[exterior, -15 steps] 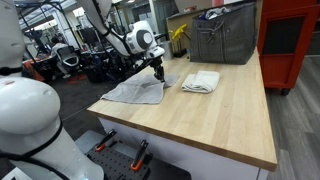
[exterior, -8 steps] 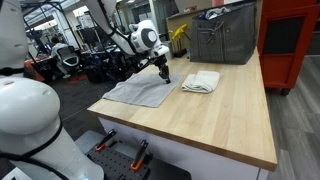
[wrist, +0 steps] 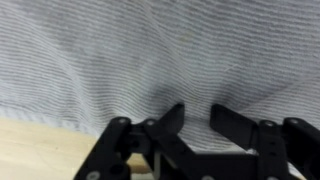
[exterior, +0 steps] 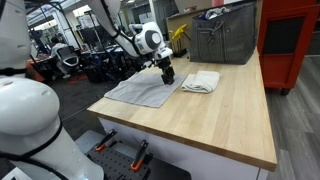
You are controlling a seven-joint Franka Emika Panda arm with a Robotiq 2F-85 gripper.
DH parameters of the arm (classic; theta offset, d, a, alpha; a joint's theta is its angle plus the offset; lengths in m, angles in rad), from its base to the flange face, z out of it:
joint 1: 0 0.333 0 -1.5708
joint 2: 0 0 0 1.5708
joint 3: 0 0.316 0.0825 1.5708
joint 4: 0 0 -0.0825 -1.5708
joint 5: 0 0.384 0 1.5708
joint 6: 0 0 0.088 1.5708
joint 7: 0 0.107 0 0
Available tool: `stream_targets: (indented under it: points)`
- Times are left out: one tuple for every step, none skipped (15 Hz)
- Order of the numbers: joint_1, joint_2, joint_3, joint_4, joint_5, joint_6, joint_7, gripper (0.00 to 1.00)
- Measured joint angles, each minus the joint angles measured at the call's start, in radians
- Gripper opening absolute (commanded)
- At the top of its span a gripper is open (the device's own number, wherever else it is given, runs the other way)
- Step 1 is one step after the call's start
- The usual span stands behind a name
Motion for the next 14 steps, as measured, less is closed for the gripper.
stream_targets:
  points:
    - [-0.003, 0.017, -0.003, 0.000, 0.000, 0.000, 0.001, 0.78]
    - [-0.004, 0.033, -0.006, -0.001, 0.000, 0.000, 0.004, 0.85]
    - [-0.004, 0.042, -0.007, 0.001, 0.000, 0.001, 0.010, 0.94]
    - [-0.004, 0.042, -0.008, 0.001, 0.000, -0.004, 0.018, 0.99]
    - [-0.004, 0.041, -0.008, -0.001, 0.000, -0.007, 0.021, 1.00]
    - [-0.004, 0.040, -0.009, -0.002, 0.000, -0.009, 0.030, 0.90]
    - [-0.005, 0.040, -0.009, -0.002, 0.002, -0.014, 0.037, 0.97]
    - [-0.005, 0.040, -0.009, -0.003, 0.003, -0.019, 0.040, 1.00]
    - [-0.005, 0.040, -0.009, -0.003, 0.004, -0.020, 0.040, 1.00]
    - [-0.005, 0.040, -0.009, -0.003, 0.004, -0.020, 0.040, 1.00]
    - [-0.005, 0.040, -0.009, -0.003, 0.004, -0.020, 0.040, 1.00]
    - [-0.005, 0.040, -0.009, -0.003, 0.004, -0.020, 0.040, 1.00]
    - [-0.005, 0.040, -0.009, -0.003, 0.004, -0.020, 0.040, 1.00]
    - [-0.005, 0.040, -0.009, -0.003, 0.004, -0.020, 0.040, 1.00]
